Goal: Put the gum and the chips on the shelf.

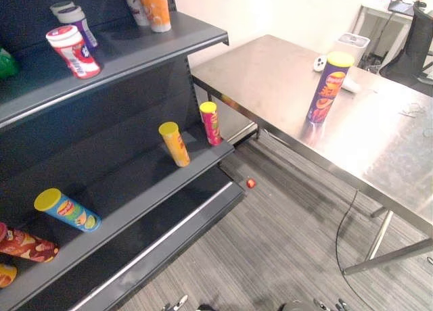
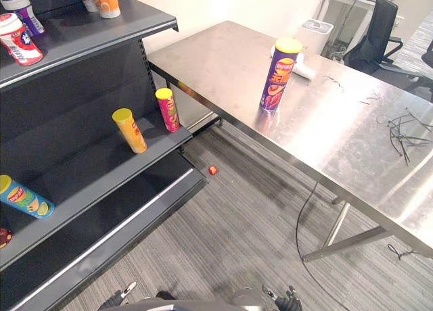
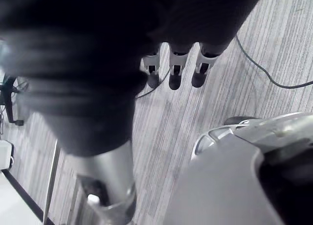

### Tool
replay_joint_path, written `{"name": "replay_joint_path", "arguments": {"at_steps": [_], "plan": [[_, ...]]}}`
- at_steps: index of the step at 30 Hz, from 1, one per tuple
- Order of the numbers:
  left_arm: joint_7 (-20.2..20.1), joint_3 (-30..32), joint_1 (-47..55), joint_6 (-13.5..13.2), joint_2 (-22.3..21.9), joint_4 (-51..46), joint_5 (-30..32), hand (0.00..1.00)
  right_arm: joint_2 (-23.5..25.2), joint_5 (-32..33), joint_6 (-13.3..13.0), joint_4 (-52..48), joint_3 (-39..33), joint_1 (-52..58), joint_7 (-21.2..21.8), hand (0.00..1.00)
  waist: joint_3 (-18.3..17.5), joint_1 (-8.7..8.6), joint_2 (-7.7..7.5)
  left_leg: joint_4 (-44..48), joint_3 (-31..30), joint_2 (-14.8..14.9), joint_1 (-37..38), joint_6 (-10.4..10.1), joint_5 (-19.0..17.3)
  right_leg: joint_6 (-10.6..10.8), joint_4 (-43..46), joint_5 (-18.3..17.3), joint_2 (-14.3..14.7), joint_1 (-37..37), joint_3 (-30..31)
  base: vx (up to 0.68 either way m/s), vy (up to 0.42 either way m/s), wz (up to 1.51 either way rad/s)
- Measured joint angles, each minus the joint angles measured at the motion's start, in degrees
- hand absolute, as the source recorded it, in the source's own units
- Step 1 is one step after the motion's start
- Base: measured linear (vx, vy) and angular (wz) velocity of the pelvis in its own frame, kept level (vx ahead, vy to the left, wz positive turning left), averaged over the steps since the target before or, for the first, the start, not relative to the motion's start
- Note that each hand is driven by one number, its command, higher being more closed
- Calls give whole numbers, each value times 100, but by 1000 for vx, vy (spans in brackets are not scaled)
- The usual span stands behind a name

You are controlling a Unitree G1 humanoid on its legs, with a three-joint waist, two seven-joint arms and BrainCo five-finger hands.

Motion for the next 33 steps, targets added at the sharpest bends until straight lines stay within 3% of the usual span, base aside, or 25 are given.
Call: {"name": "replay_joint_path", "arguments": {"at_steps": [1,6,9,11,12,13,14,15,16,17,20,22,24,26,27,29,31,33], "plan": [[1,0,-5,2,1,0,5,0,-1,68,2,0,0,-18,80,0,-35,-2,61,23,-43,26,-53,17,14,-2,10,-7,6,-18,-32,10,-3,16],[-3,-5,-3,67,51,8,15,0,42,618,11,-16,70,-101,316,0,-36,-37,-25,34,-115,-28,-157,22,21,-70,475,-338,-146,-278,-25,18,0,8],[-55,-1,-9,61,101,-3,-113,0,56,724,8,-82,177,-109,347,0,-41,-108,-91,935,-341,228,-394,20,-148,-80,644,-501,-246,-323,67,66,-88,-6],[-86,7,-47,66,105,-62,-280,0,49,747,-31,-265,188,-112,354,0,-41,-132,-91,1923,-946,579,-763,94,-202,-91,645,-492,-219,-427,323,34,-156,-68],[-73,13,47,59,28,-173,-279,0,-51,755,-86,-360,262,-138,332,0,9,-97,-35,2578,-1910,683,-1121,-9,-462,-193,663,-494,-152,-533,743,6,-86,-101],[-67,14,62,57,27,-196,-278,0,-94,755,-86,-355,291,-154,327,0,13,-80,-1,2579,-2123,632,-1126,-64,-575,-216,664,-498,-145,-552,848,7,-9,-147],[-46,5,110,50,-73,-299,-276,0,-260,755,-86,-337,350,-210,314,0,21,-2,131,2406,-2777,349,-1097,-188,-867,-264,715,-526,-94,-648,1249,20,96,-148],[-7,6,168,12,-145,-340,-274,0,-385,753,-85,-335,419,-227,315,0,28,8,204,2162,-3074,135,-1071,-196,-905,-315,737,-564,-34,-686,1581,20,84,-157],[25,4,166,-14,-160,-341,-268,0,-416,753,-82,-335,442,-226,318,0,37,4,227,2022,-3150,77,-1075,-178,-876,-313,748,-568,-2,-693,1711,31,69,-139],[38,2,155,-48,-175,-341,-238,0,-440,752,-73,-338,453,-197,316,0,54,-2,267,1785,-3306,42,-1134,-146,-587,-289,781,-587,92,-711,1956,33,82,-119],[60,3,137,-156,-153,-389,-196,0,-449,753,-22,-331,542,-26,314,0,42,-16,185,1845,-3748,-82,-1062,-145,-517,-95,576,-550,107,-702,2432,82,102,-75],[73,33,137,-177,-129,-464,-258,0,-422,750,31,-299,644,-14,321,0,86,7,132,2306,-4091,-141,-1298,-153,-523,-82,266,-378,109,-656,2720,90,115,-56],[81,124,182,-214,-126,-456,-289,0,-365,751,54,-279,677,-71,323,0,183,21,27,2838,-4444,-148,-1613,-273,-886,-83,-42,-205,115,-517,2923,50,106,-55],[96,113,369,-212,-364,-446,-284,0,-472,754,49,-279,682,-101,314,0,173,16,450,1832,-4989,21,-1342,-447,-1017,82,-75,-178,370,-479,3204,74,275,-82],[94,150,390,-214,-412,-426,-304,0,-483,754,53,-257,681,-141,313,0,172,29,450,1746,-5002,13,-1194,-436,-1202,180,-54,-191,360,-488,3350,142,316,-80],[77,16,366,-214,-200,-422,-179,0,-339,752,17,-271,686,-128,287,0,37,-5,235,1834,-4717,-261,-1135,-284,-1339,466,-218,-2,94,-445,3480,167,228,-48],[65,-10,291,-217,-111,-332,-183,0,-254,759,6,-222,668,-124,252,0,41,-2,107,1975,-4572,-340,-1118,-190,-1477,566,-238,83,-16,-432,3479,122,205,-36],[45,-6,239,-216,-97,-223,-182,0,-207,882,-29,-207,653,-131,81,0,52,20,76,1942,-4362,-339,-956,-114,-1543,522,-234,395,-35,-488,3362,56,161,-60]]}}
